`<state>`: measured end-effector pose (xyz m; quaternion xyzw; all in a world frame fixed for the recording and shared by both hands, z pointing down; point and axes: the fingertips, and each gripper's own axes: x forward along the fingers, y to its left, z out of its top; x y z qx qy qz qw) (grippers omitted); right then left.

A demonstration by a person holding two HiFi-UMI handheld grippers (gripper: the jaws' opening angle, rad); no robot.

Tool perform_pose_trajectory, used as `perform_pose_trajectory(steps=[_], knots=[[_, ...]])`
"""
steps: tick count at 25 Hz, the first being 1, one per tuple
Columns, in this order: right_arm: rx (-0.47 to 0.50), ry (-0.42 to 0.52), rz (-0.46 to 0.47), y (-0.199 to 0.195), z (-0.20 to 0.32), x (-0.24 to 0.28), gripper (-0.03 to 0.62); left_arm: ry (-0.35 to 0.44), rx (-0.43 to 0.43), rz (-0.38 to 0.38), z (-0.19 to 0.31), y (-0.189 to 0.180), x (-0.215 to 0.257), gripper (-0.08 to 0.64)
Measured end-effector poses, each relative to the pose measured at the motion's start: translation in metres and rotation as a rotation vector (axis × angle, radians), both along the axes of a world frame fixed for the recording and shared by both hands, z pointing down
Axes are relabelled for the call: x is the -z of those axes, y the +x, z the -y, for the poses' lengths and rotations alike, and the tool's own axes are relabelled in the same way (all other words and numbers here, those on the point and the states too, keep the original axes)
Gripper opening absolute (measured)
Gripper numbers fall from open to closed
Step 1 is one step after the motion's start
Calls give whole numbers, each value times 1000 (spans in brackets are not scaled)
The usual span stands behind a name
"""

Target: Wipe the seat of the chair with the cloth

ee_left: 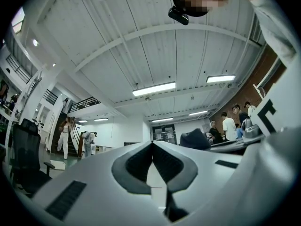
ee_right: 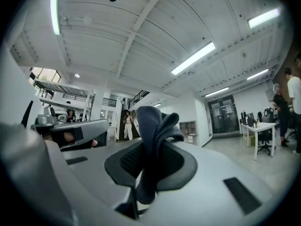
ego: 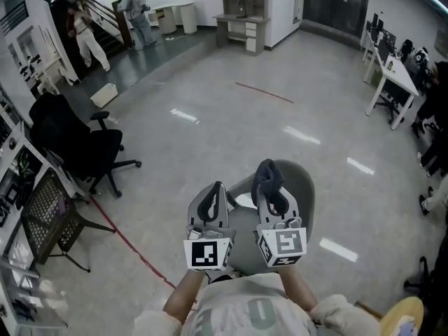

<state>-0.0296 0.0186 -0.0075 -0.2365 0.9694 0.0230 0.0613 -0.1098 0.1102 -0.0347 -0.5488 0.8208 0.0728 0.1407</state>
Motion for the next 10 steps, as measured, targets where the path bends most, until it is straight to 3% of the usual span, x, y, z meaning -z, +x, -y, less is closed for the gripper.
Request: perform_pose_trajectory(steps=[10], knots=[[22, 3, -41, -1, 9, -5, 57, 10, -10, 0, 15, 5, 8, 15]])
